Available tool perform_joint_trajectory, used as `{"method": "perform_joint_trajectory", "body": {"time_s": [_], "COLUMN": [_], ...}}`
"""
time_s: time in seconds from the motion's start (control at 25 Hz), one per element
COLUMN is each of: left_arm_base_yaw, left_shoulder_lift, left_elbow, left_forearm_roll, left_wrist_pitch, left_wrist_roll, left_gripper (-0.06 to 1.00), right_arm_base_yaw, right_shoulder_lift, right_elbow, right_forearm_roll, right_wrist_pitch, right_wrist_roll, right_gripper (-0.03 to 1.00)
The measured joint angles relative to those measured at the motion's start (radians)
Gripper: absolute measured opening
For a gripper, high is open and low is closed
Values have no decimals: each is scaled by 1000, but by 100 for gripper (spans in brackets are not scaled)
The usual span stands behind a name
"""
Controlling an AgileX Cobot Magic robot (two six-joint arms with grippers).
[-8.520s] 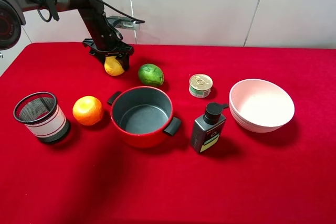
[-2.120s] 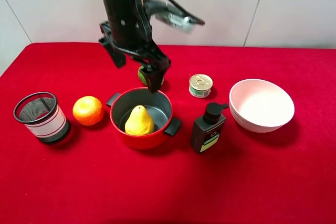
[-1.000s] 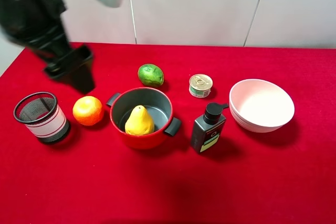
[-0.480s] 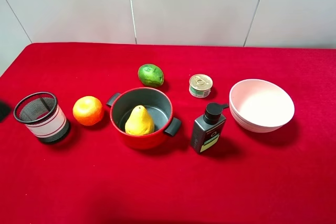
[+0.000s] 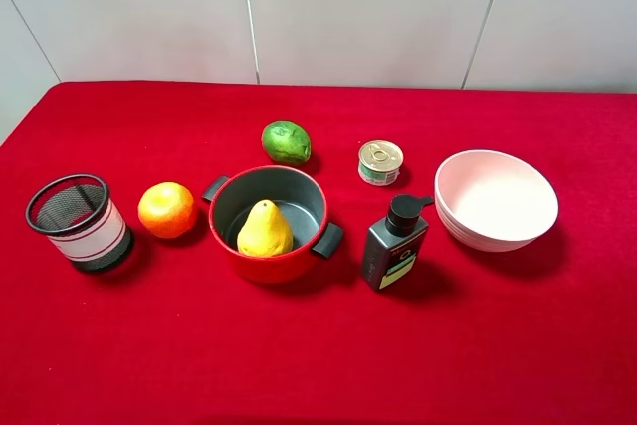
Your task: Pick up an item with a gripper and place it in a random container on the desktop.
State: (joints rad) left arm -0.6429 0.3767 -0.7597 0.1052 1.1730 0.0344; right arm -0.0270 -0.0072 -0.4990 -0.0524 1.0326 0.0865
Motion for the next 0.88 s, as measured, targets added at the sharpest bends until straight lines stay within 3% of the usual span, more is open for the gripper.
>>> {"method": "perform_joint_trajectory", "body": {"time_s": [0.48,0.64,0.88], "left_arm_base_yaw": [413,475,495], "left_shoulder_lift": [-163,-167,-167], "left_elbow": [112,149,195], "left_forearm_roll": [0,0,-1], "left_wrist_pitch": [-17,-24,-61], "left_wrist_roll": [-48,-48,-48], "left_gripper": [99,99,99], "right_arm_base_yaw": [0,0,0], "right_shoulder_lift": [0,0,0], "right_elbow": [0,0,0], "right_forearm_roll": [0,0,0], "right_wrist_pitch": [0,0,0], "right_wrist_roll": [0,0,0], "right_gripper": [69,69,69]}}
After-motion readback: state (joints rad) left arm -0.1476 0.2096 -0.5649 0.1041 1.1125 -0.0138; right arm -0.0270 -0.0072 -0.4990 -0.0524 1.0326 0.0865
